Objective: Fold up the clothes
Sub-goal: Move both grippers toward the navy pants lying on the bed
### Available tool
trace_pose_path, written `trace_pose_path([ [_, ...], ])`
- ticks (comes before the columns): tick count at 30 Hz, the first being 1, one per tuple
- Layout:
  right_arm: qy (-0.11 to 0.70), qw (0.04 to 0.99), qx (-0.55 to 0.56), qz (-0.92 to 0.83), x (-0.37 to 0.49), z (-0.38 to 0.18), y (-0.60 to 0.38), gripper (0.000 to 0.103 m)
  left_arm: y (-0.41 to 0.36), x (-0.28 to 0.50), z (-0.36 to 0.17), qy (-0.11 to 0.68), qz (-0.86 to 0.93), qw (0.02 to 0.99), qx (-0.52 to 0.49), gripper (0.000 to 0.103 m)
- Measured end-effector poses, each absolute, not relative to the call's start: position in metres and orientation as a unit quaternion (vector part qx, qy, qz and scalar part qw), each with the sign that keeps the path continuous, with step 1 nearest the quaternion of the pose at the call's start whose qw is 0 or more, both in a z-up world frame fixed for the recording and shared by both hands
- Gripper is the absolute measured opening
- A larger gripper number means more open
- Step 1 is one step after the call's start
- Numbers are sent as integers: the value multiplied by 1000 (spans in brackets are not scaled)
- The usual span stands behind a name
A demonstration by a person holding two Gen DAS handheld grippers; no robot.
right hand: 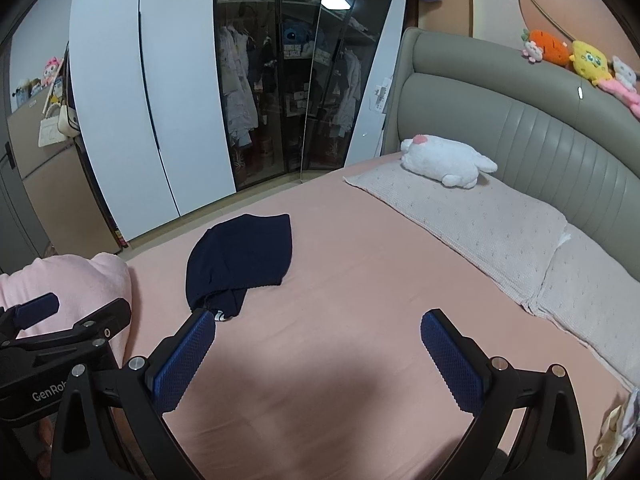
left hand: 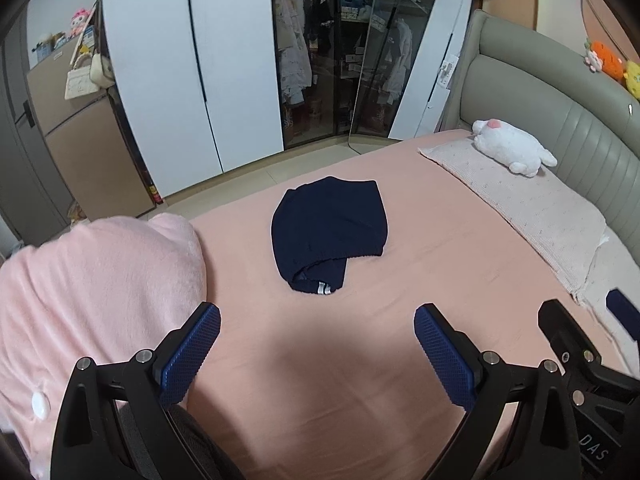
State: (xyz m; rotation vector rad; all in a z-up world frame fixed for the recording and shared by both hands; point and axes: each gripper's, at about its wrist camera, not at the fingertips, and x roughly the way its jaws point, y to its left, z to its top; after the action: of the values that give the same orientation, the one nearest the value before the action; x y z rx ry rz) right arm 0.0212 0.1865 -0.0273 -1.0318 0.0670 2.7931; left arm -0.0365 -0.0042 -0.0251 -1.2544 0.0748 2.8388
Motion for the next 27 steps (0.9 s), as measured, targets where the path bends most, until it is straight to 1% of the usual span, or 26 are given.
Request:
trace_pose_path([
  [3,-3,68,-334,940,7,-35,182,103,-6,-51,-33,56,919,30,-388,99],
  [5,-30,60,-328,942,-6,-42,177,103,-11,-66,-41,74,917,15,-391,99],
  [9,-64,44,-331,940,-33,-59,172,103,-24,-94,-58,62,912,8,-406,99],
  [11,-69,32,-332,940,-47,-68,168,103,-27,-109,-68,62,910,18,-409,99],
  [13,-82,26,-335,938,-62,-80,166,103,-26,-121,-80,79,908,38,-410,99],
  [16,-133,1,-318,939,-81,-97,156,103,-24,-139,-99,110,902,79,-411,99],
  [19,-197,-28,-309,930,-98,-121,146,103,-22,-151,-118,155,895,119,-401,99],
  [23,-263,-62,-307,912,-118,-154,140,103,-17,-157,-143,243,886,168,-357,99],
  [27,-343,-84,-296,887,-136,-184,130,103,-9,-166,-177,340,850,216,-338,99],
])
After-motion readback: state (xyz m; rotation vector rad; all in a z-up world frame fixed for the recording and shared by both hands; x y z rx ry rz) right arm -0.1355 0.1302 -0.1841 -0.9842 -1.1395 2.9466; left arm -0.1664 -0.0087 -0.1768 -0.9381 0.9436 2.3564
